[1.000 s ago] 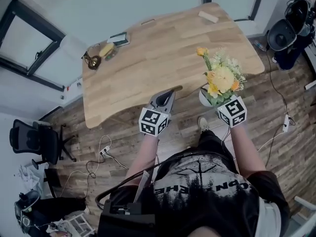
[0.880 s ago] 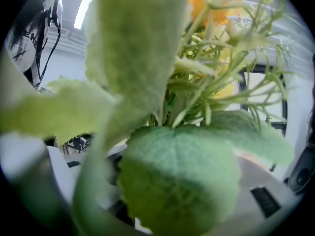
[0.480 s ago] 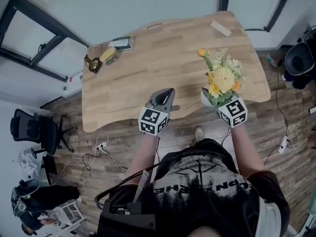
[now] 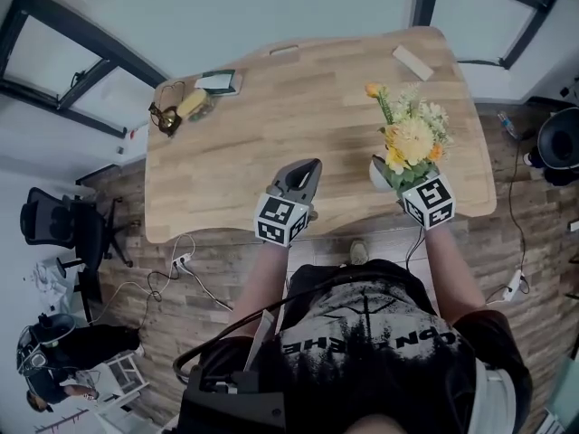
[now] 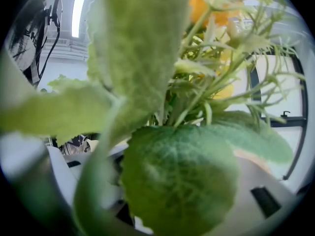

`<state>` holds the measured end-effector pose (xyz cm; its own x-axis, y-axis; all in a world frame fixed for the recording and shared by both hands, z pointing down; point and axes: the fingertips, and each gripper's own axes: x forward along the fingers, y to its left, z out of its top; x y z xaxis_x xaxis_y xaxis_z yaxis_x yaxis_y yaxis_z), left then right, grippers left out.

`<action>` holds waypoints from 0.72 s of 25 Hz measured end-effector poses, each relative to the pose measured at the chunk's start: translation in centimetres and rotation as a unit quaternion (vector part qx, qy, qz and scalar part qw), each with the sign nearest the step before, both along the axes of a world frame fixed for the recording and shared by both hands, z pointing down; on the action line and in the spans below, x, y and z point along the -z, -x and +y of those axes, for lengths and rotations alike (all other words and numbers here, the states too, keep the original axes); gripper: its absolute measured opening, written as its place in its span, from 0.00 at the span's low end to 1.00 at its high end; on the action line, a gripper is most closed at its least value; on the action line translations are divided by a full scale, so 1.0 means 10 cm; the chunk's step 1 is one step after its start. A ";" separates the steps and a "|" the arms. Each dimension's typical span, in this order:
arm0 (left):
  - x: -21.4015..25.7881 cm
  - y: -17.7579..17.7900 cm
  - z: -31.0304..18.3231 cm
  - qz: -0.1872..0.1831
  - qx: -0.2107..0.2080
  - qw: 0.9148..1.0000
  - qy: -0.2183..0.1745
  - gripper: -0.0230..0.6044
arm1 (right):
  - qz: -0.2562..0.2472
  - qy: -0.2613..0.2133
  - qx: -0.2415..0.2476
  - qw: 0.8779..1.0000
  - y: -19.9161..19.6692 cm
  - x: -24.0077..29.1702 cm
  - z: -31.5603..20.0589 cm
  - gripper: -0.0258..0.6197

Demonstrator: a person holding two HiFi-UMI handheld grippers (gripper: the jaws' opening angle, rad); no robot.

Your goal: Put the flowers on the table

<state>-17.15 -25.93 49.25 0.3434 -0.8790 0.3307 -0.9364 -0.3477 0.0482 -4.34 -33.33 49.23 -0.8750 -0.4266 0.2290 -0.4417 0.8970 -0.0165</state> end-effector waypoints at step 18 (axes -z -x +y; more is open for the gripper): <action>-0.14 -0.20 -0.64 0.006 -0.103 0.995 0.016 0.06 | 0.018 -0.016 -0.079 0.997 -0.21 -0.19 -0.72 0.43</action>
<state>-15.12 -32.33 50.63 0.5195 -0.7783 0.3528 -0.8444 -0.5307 0.0727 -2.24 -40.51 51.14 -0.7874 -0.5664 0.2433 -0.5777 0.8157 0.0296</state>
